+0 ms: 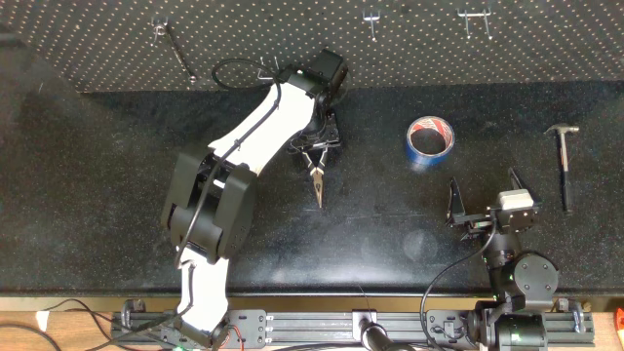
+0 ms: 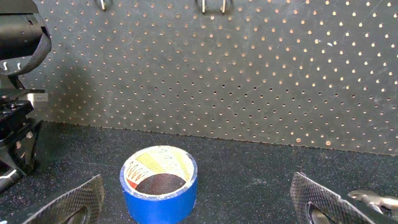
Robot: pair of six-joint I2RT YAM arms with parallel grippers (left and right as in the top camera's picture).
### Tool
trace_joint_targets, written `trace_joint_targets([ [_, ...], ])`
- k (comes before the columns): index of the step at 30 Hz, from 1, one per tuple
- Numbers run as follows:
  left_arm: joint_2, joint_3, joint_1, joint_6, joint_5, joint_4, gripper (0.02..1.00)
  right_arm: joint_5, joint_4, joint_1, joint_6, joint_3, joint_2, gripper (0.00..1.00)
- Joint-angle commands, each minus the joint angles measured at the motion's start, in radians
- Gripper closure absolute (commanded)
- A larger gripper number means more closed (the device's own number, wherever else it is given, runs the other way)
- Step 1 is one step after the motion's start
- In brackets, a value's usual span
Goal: Place Tools Onto Pegboard
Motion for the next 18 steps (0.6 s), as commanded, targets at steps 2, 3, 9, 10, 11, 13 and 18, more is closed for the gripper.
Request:
trace_joint_targets([
  [2, 0.025, 0.013, 0.004, -0.002, 0.006, -0.004, 0.373, -0.002, -0.003, 0.006, -0.011, -0.005, -0.006, 0.025],
  [3, 0.025, 0.013, 0.004, -0.002, 0.006, -0.004, 0.373, -0.002, -0.003, 0.006, -0.011, -0.005, -0.006, 0.025],
  [9, 0.025, 0.013, 0.004, -0.002, 0.006, -0.004, 0.375, -0.002, -0.003, 0.006, -0.011, -0.005, -0.006, 0.027],
  [10, 0.025, 0.013, 0.004, -0.002, 0.006, -0.004, 0.378, -0.002, -0.003, 0.006, -0.011, -0.005, -0.006, 0.025],
  [11, 0.025, 0.013, 0.004, -0.002, 0.006, -0.004, 0.378, -0.002, -0.003, 0.006, -0.011, -0.005, -0.006, 0.025],
  [13, 0.025, 0.013, 0.004, -0.002, 0.007, -0.004, 0.378, -0.002, -0.003, 0.006, -0.011, -0.005, -0.006, 0.025],
  [18, 0.025, 0.013, 0.004, -0.002, 0.006, -0.004, 0.439, -0.002, -0.003, 0.006, -0.011, -0.005, -0.006, 0.025],
])
